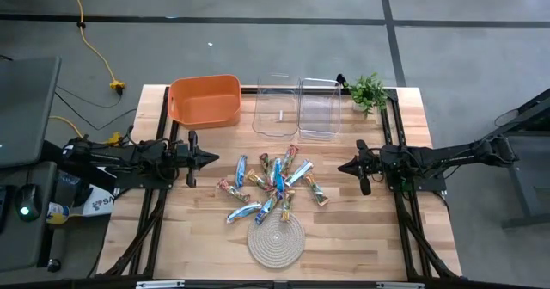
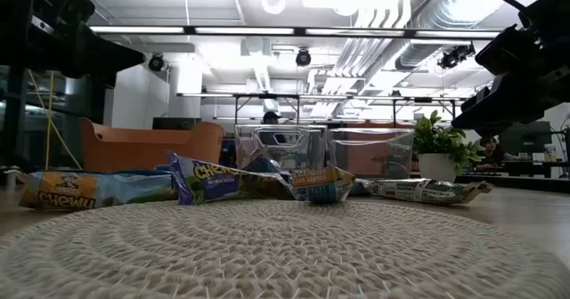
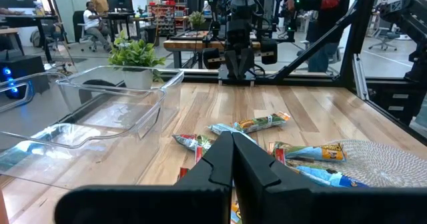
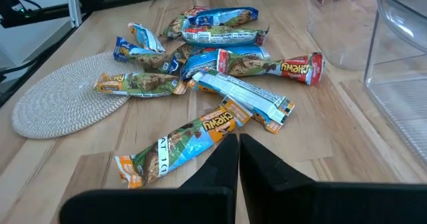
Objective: Pick and place Granola Bars by type
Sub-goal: Put the yellow granola bar into the right transparent bin
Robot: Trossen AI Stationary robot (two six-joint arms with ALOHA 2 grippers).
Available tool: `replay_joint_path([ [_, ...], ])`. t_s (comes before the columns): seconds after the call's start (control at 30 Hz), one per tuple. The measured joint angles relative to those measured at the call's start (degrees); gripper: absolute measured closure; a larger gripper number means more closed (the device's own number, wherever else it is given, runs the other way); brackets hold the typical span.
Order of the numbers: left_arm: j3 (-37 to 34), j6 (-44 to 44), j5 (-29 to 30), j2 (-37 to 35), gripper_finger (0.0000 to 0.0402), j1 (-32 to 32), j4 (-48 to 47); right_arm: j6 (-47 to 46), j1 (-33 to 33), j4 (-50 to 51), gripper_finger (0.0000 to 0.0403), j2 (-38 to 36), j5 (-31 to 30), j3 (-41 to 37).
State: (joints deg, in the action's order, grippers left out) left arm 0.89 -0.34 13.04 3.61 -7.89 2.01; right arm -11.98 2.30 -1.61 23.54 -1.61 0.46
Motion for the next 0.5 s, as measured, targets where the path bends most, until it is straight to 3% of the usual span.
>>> replay_joint_path([
  [0.23,0.00,0.00,0.00,-0.01,0.0401,0.01,-0.01,0.00,-0.01,0.00,0.0402,-0.01,-0.01,0.01],
  [0.5,0.00,-0.01,0.00,0.00,0.0401,0.00,0.00,-6.90,0.01,-0.39,0.0402,-0.01,0.61,0.00],
])
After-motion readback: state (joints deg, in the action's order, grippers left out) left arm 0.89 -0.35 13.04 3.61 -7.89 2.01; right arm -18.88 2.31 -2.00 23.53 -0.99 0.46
